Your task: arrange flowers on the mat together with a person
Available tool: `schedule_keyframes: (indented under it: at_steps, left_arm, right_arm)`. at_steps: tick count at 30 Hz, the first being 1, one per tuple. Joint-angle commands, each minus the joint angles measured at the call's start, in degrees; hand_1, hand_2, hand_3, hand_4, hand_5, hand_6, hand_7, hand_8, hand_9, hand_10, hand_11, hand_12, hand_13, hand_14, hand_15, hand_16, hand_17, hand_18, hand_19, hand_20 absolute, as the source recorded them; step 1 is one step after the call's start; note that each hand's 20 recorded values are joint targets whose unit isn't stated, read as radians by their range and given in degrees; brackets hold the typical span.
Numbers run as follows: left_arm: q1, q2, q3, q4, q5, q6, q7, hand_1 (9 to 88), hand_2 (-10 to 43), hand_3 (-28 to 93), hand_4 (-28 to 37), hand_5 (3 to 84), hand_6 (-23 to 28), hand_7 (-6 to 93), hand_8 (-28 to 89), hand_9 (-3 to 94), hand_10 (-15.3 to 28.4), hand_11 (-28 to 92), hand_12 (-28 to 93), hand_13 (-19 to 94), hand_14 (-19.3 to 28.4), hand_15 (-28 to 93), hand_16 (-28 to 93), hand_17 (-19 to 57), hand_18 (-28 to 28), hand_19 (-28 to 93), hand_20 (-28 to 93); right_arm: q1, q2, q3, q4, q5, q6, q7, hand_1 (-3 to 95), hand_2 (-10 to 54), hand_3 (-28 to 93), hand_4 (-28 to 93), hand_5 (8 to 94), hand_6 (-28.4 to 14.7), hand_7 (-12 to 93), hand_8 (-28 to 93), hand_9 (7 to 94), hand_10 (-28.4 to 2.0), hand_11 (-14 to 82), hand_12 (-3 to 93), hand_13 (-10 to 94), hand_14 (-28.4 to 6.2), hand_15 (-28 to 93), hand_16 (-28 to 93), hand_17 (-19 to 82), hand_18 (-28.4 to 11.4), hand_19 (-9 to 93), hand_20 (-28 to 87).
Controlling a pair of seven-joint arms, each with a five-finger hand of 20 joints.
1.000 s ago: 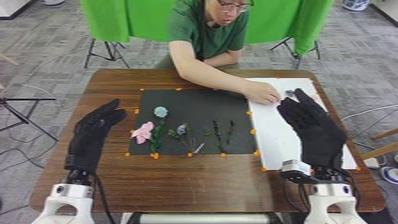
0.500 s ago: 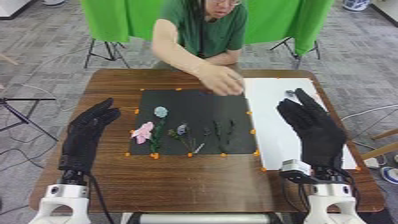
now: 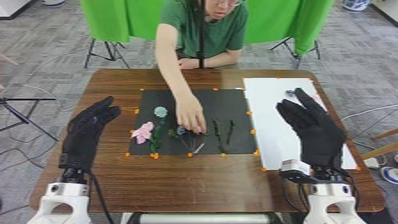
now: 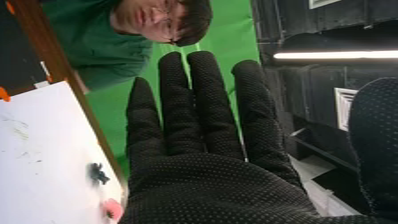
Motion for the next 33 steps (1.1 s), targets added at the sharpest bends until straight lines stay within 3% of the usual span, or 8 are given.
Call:
schedule_keyframes:
  at_steps: [1,8,18,22,27,30,33]
  left_arm:
    - [0.6,-0.54,0.24,0.28,0.28,-0.33,-0.14,28.7,-9.5,62,-18.0,43.4,3.6,13.2,-6,43.5,12.7,19,16,33,16.4,13,5,4.1,11.8,5,16]
    - [0.5,0.0,0.33,0.35,-0.1,-0.15,-0.2,28.7,-9.5,62,-17.9,43.5,3.6,13.1,-6,43.5,12.7,19,16,33,16.4,13,5,4.0,11.8,5,16]
    - [1.0,-0.23,0.62,0.09,-0.04,0.05,-0.21,28.6,-9.5,62,-18.0,43.4,3.5,13.2,-6,43.5,12.7,19,16,33,16.4,13,5,4.1,11.8,5,16]
    - [0.8,-0.1,0.66,0.09,-0.11,0.18,-0.33,28.5,-9.5,62,-17.9,43.4,3.5,13.3,-6,43.5,12.7,19,16,33,16.4,13,5,4.1,11.9,5,16]
    - [0.9,0.05,0.89,0.05,-0.31,0.38,-0.29,28.6,-9.5,62,-18.1,43.4,3.5,13.2,-6,43.5,12.8,19,16,33,16.4,13,5,4.1,11.9,5,16]
    - [0.9,0.07,1.26,0.01,-0.16,0.35,-0.22,28.6,-9.5,62,-18.0,43.4,3.4,13.2,-6,43.5,12.7,19,16,33,16.4,12,5,4.0,11.9,5,16]
    - [1.1,0.33,1.54,-0.05,-0.33,0.62,-0.37,28.7,-9.5,62,-18.0,43.4,3.4,13.3,-6,43.5,12.6,19,16,33,16.4,13,5,4.0,11.9,5,16]
  right_arm:
    - [-0.4,-0.7,0.1,-0.5,-0.7,-0.6,0.0,9.0,5.0,78,-17,45.5,-0.7,9,-9,51.9,-15.5,6.4,11.5,41,-13.7,13,13,22,-13.0,4,30]
    - [-0.5,-0.9,-0.2,-0.4,-1.4,0.1,-0.4,10.0,3.2,78,-17,45.8,-0.9,9,-8,52.0,-15.4,6.5,11.6,41,-13.3,13,13,23,-12.7,5,31]
    - [3.0,2.4,1.4,1.4,-6.8,0.4,-1.3,14.7,-2.4,78,-17,46.8,-1.1,10,-9,52.6,-15.2,6.8,12.7,41,-12.8,13,13,25,-12.3,8,34]
    - [8.0,6.9,3.1,1.9,-22.3,7.4,2.1,19.2,-6.3,77,-17,47.8,-1.5,11,-9,52.2,-15.2,7.2,14.2,43,-12.9,14,14,27,-12.7,12,36]
    - [17.7,17.0,0.4,5.6,-52.5,15.9,15.4,24.8,-9.5,74,-18,48.6,-2.7,13,-8,52.6,-17.9,12.5,21.2,52,-14.0,18,21,33,-14.6,38,40]
    - [24.0,21.2,0.0,8.8,-63.9,8.4,21.6,26.5,-9.5,72,-20,50.7,-3.2,13,-8,53.8,-18.5,13.3,21.1,56,-14.2,23,23,35,-15.3,48,41]
    - [30.1,25.1,-2.9,15.4,-71.8,6.9,23.6,28.1,-9.5,71,-22,51.3,-3.8,13,-8,54.2,-19.0,12.8,20.6,60,-14.2,28,22,38,-15.9,54,39]
